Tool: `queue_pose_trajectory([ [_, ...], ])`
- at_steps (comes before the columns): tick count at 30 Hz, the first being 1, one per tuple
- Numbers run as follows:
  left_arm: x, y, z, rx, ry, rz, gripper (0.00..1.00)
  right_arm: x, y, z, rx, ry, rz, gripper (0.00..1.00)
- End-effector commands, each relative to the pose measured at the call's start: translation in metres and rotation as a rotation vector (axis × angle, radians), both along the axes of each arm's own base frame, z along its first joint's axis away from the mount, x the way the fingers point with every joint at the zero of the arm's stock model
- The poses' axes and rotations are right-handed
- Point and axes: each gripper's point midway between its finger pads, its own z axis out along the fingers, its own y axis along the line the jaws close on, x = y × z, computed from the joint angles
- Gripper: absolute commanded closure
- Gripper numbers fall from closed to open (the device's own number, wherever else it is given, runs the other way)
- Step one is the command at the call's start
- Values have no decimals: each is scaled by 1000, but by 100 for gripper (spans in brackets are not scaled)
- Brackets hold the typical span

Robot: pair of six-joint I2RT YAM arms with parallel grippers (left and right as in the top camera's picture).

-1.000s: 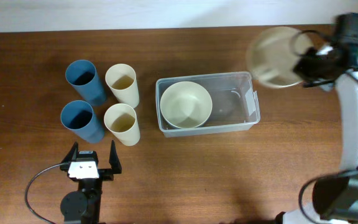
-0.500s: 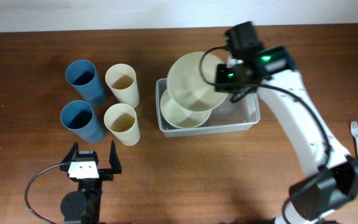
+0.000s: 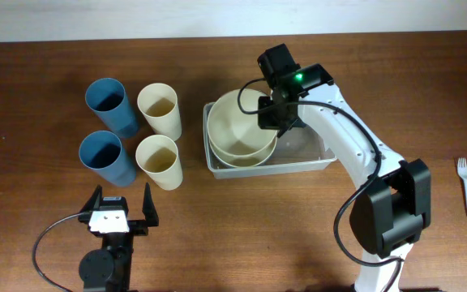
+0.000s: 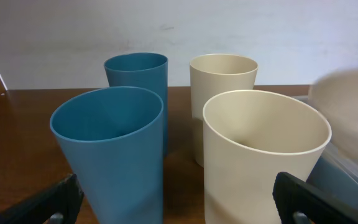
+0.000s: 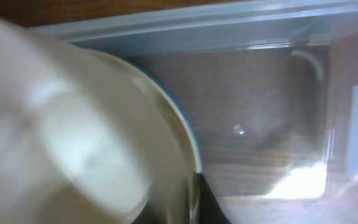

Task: Pack container
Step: 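Carry the second cream bowl and stack it into the container, then release the bowl and raise the right gripper away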

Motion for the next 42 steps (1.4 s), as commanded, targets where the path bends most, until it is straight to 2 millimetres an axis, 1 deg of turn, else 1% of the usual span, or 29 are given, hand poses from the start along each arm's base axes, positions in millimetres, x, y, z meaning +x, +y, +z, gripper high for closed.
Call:
queue_pose_trajectory([
  [1, 0, 2, -2, 19, 3, 8, 0, -4, 10, 14, 58, -12, 30, 76],
  [5, 0, 2, -2, 19, 3, 8, 0, -9, 12, 34, 96, -40, 40, 69],
  [10, 0, 2, -2, 19, 3, 7, 0, -16, 10, 53, 107, -66, 40, 67],
  [13, 0, 2, -2, 19, 3, 8, 0, -24, 6, 53, 97, -40, 39, 69],
  [16, 0, 2, -2, 19, 3, 7, 0, -35, 5, 50, 76, 2, 47, 74],
  [18, 0, 2, -2, 19, 3, 8, 0, -41, 11, 49, 65, 12, 68, 74],
  [24, 0, 2, -2, 19, 3, 7, 0, -57, 38, 48, 60, 14, 144, 73],
  [28, 0, 2, -2, 19, 3, 8, 0, -63, 48, 48, 10, -9, 172, 74],
  [31, 0, 2, -2, 19, 3, 8, 0, -71, 57, 52, -4, -24, 202, 74],
  [34, 0, 2, -2, 19, 3, 7, 0, -78, 65, 60, -12, -50, 226, 74],
  [37, 0, 2, -2, 19, 3, 8, 0, -82, 61, 72, -58, -99, 200, 74],
  [39, 0, 2, -2, 19, 3, 7, 0, -85, 55, 84, -82, -136, 198, 73],
  [41, 0, 2, -2, 19, 3, 7, 0, -87, 44, 99, -104, -174, 183, 73],
  [42, 0, 2, -2, 19, 3, 7, 0, -87, 35, 106, -121, -196, 167, 69],
])
